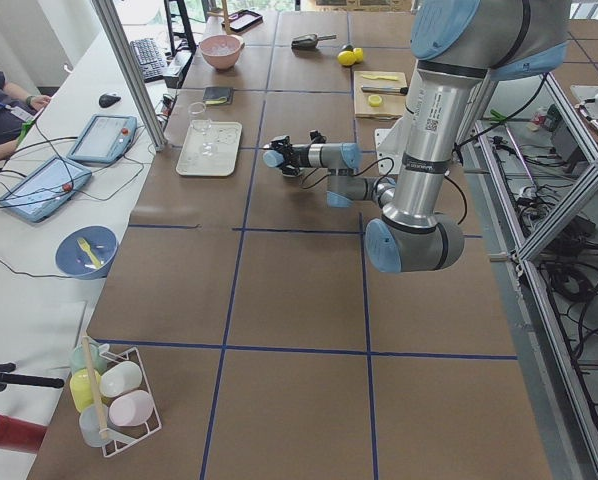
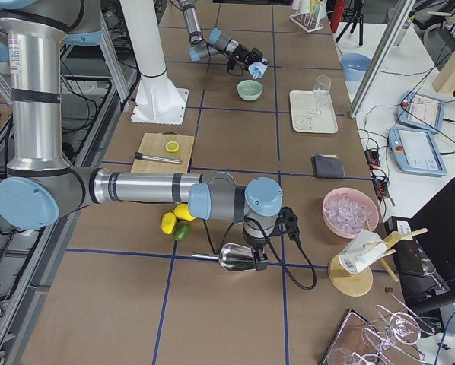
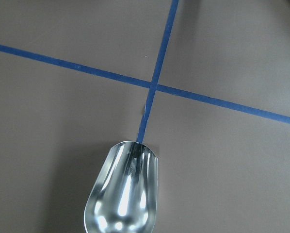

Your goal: Pour ice into bowl

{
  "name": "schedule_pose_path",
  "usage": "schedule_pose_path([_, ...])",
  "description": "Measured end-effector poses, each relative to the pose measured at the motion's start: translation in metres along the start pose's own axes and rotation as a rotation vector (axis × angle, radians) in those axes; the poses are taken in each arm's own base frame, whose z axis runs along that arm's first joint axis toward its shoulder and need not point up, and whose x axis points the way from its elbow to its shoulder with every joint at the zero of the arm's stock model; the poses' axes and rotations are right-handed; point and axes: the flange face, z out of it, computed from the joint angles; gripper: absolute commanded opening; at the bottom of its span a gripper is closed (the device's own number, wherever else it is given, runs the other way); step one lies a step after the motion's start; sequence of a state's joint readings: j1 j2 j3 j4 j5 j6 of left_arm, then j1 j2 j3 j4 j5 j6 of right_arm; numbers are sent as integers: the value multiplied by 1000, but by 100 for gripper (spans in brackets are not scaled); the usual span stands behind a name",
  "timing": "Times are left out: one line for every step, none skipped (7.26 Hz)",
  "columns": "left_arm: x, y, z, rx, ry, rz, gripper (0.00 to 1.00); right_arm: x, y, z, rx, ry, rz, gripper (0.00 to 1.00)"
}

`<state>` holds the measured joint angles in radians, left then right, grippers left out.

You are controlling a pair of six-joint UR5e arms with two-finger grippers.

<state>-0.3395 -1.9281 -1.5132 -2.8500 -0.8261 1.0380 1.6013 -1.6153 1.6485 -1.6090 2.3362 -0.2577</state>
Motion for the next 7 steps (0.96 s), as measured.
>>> schedule_pose_path([2, -1, 0, -5, 8, 59, 0, 2, 2, 0, 0, 0, 5, 100])
schedule_pose_path([3, -1, -1, -8, 15, 103, 0, 4, 5, 0, 1, -1, 10, 100])
schedule_pose_path([-1, -4, -1, -8, 16, 137, 0, 5, 7, 0, 2, -1, 14, 100])
schedule_pose_path([-2, -5, -2, -9, 19, 156, 0, 7, 8, -1, 3, -1, 18, 100])
schedule_pose_path([-3, -5, -2, -9, 21, 164, 0, 7, 10, 0, 2, -2, 21, 100])
schedule_pose_path([-4, -5, -2, -9, 21, 166, 0, 8, 11, 0, 2, -3, 22, 100])
schedule_pose_path([-5, -5, -2, -8, 20, 165, 0, 8, 11, 0, 2, -3, 22, 100])
